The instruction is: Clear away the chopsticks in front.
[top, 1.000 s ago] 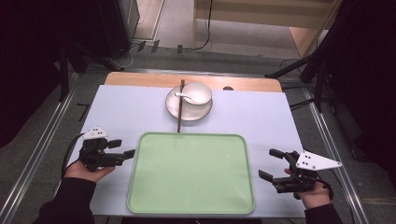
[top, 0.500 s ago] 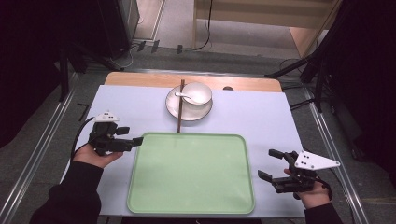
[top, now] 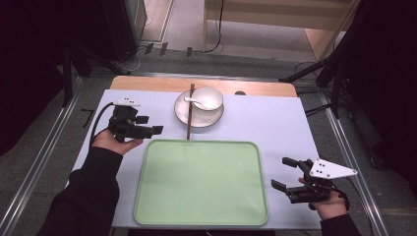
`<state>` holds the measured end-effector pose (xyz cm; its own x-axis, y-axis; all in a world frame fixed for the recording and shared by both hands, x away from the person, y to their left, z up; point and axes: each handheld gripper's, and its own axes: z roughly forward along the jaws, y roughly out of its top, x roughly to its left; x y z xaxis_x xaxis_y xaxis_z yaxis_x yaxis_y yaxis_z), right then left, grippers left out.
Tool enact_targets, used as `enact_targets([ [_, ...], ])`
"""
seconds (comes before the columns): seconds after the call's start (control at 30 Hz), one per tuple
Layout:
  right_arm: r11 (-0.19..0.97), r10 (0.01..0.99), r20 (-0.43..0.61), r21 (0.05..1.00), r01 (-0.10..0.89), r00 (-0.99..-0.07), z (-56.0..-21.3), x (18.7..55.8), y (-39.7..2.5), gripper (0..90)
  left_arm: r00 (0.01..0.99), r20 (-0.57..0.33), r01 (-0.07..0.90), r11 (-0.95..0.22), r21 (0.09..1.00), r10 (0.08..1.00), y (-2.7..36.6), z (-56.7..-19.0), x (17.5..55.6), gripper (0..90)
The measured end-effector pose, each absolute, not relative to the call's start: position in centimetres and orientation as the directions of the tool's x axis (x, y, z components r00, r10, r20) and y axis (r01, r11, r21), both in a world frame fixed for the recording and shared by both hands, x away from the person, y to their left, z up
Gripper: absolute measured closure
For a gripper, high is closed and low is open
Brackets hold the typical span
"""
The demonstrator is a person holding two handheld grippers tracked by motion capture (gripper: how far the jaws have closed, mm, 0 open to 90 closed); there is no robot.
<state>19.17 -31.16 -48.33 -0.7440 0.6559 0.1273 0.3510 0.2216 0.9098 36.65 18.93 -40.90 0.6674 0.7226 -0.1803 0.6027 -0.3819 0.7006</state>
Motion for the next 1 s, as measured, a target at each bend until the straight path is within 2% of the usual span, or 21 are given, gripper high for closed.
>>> enact_targets([
  [0.53,0.225,0.647,0.126,0.911,0.346,-0.752,-48.3,19.2,-31.1,14.8,0.638,-0.143,0.632,-0.408,0.659,0.757,14.0,-42.1,42.2,31.1],
  [0.67,0.229,0.645,0.122,0.911,0.344,-0.754,-48.3,19.2,-31.0,14.8,0.598,-0.159,0.655,-0.366,0.661,0.785,13.3,-42.9,43.2,35.8],
  [1.0,0.226,0.645,0.121,0.913,0.339,-0.755,-48.2,19.2,-31.1,14.8,0.525,-0.140,0.716,-0.347,0.605,0.839,10.9,-45.9,45.4,38.0],
])
